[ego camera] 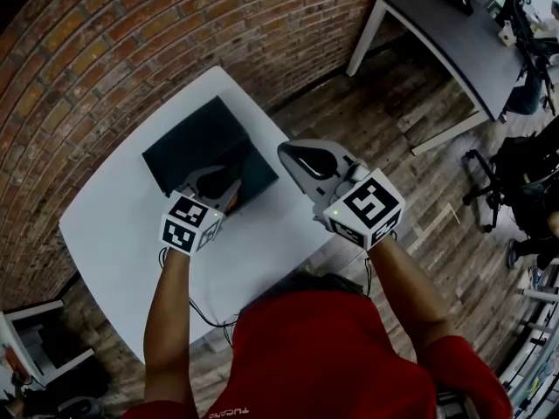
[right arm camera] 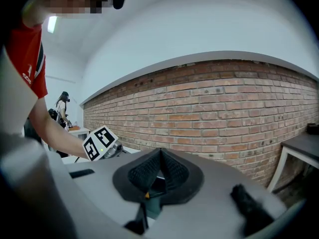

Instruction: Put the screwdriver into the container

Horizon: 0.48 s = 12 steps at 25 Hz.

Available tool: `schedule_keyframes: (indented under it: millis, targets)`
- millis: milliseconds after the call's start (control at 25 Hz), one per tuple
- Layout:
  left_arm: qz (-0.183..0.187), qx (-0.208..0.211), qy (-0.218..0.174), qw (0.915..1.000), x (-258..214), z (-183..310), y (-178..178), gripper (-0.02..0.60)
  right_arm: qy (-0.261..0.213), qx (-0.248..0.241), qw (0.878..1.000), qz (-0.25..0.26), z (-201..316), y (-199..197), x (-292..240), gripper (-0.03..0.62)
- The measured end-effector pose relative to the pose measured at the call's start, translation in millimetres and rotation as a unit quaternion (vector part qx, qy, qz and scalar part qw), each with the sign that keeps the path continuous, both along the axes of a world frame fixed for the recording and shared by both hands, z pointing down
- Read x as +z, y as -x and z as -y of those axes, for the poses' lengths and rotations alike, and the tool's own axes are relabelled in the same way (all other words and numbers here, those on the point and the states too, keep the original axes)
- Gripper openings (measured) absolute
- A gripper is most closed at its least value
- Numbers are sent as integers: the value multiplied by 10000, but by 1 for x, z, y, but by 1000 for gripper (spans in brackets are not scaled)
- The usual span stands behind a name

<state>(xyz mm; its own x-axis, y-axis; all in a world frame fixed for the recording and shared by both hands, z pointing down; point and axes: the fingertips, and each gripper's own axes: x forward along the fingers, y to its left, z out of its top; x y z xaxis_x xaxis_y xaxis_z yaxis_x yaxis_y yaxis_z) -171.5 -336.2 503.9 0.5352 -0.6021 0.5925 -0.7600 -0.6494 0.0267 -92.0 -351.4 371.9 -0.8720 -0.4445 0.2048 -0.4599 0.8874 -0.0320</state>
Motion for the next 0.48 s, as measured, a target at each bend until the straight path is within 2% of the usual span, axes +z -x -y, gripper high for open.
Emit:
schedule_keyframes:
  millis: [200,480]
  targets:
    - [-432,-242,-676,9965,-48,-5,-8,120,-31,-146,9999,18,-6,4,-4,31]
    - [-908,-582,-1396,9843,-102,-19,-11,117,-89,-214,9995,192,-12,7,-13,31]
